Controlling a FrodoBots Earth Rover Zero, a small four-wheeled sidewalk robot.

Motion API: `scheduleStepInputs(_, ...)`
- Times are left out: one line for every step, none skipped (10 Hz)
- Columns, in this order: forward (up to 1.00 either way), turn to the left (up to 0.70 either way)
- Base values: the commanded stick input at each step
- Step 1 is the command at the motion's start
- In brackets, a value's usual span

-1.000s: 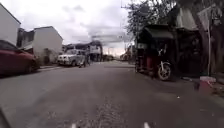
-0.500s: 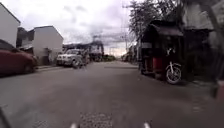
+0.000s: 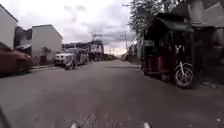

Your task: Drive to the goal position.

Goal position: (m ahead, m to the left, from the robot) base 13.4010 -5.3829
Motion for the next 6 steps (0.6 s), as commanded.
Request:
scheduleStepInputs(0.7,-0.14)
scheduleStepInputs(0.7,-0.22)
scheduleStepInputs(0.7,-0.3)
scheduleStepInputs(0.7,-0.11)
scheduleStepInputs(0.7,0.04)
scheduleStepInputs(0.7,0.07)
